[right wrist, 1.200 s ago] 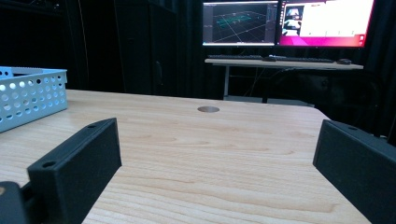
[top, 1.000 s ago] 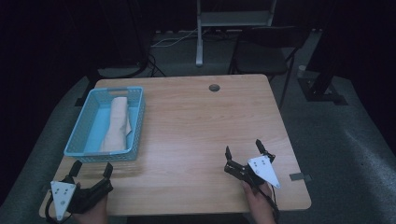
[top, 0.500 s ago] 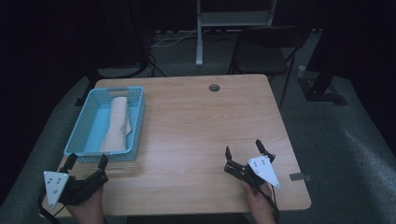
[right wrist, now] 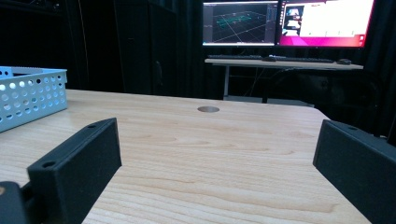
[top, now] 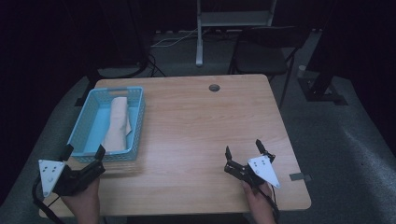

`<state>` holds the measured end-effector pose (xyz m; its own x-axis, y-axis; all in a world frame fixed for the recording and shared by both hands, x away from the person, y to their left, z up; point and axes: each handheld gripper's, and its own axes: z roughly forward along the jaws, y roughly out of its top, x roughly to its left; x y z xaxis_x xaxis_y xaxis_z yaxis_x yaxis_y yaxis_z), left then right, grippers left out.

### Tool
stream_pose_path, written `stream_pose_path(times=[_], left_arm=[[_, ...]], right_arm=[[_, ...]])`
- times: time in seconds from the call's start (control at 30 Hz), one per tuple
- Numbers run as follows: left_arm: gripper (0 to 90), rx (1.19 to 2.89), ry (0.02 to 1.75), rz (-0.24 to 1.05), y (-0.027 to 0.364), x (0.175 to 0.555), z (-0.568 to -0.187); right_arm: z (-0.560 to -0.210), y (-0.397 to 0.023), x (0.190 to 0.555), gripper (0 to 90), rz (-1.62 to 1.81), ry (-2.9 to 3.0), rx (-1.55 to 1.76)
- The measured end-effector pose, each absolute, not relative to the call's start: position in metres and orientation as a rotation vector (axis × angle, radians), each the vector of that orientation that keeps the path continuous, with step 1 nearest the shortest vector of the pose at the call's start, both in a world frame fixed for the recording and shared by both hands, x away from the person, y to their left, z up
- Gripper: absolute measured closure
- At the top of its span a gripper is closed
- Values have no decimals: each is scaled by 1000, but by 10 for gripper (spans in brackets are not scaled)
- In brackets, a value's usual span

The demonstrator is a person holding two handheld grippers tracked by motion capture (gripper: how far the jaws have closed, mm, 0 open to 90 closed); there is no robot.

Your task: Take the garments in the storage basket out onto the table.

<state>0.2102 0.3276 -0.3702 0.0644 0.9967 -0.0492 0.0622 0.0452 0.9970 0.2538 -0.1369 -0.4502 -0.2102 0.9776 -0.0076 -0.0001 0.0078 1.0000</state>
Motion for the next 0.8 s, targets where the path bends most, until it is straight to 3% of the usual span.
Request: stream_pose_path(times=[0.8], left_arm=[[33,1311,1286,1046,333,237,-351]], right_arm=[[-450,-137,254,2,1357,1368,1096]])
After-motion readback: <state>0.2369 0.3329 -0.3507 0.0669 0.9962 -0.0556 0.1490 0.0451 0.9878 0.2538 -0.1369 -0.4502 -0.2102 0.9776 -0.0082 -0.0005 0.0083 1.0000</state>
